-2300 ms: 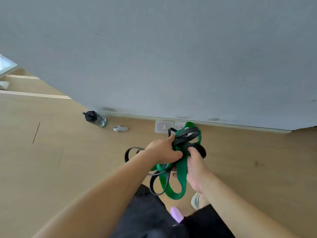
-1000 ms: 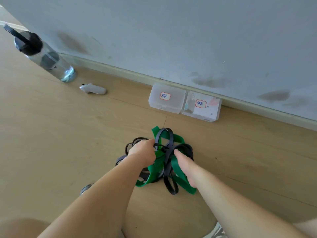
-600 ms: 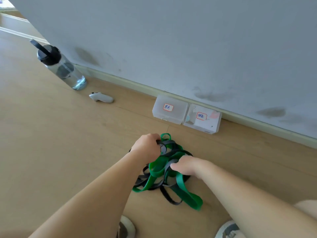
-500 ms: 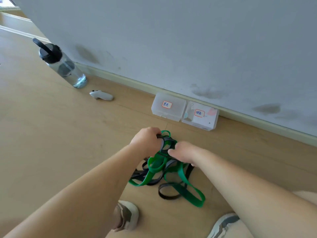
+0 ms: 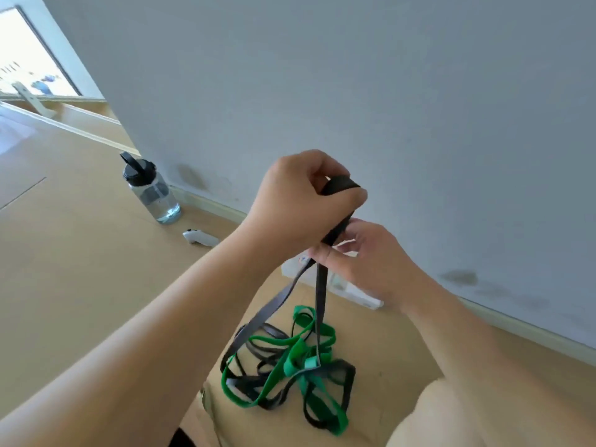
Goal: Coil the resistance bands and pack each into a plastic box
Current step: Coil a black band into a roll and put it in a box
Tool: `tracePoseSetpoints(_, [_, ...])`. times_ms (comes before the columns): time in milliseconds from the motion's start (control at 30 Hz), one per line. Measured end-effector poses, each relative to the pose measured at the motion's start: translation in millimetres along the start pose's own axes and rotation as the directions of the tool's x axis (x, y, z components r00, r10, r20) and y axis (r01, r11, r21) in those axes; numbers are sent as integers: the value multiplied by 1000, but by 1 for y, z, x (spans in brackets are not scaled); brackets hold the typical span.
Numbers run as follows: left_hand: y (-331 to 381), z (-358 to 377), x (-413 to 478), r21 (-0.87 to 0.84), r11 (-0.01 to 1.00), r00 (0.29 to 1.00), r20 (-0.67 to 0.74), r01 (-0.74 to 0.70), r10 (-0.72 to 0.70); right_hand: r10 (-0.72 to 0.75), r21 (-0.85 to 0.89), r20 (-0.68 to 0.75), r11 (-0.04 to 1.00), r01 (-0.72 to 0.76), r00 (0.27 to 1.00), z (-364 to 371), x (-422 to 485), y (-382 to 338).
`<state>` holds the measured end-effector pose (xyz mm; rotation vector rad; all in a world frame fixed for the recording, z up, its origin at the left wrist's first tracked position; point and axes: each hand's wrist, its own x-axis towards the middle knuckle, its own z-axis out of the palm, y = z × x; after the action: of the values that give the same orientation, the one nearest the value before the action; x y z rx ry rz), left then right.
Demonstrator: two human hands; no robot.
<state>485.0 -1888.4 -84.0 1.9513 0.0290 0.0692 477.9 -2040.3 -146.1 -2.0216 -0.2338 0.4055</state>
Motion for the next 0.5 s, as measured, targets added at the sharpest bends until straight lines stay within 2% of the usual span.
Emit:
tracePoseSetpoints(67, [4, -1, -4, -127, 992, 1000, 19, 20, -18, -13, 26, -62, 1000, 14, 998, 1, 2, -9])
tracePoseSetpoints(167, [-4, -8, -6, -217, 972, 993, 102, 87, -66, -27, -41, -49, 999, 25, 998, 7, 2, -7])
tracePoseSetpoints(267, [-17, -19, -6, -175, 978, 990, 106, 113, -95, 20, -7, -11, 1000, -20, 1000, 13, 4, -8])
tracePoseSetpoints(400, [-32, -29, -4, -100, 979, 984, -18, 177, -179, -20, 48, 42, 999, 18, 999, 19, 9, -17])
tracePoseSetpoints(500, [-36, -35, 0, -99, 986, 991, 13, 138, -137, -11, 30, 9, 1000, 10, 1000, 24, 14, -29])
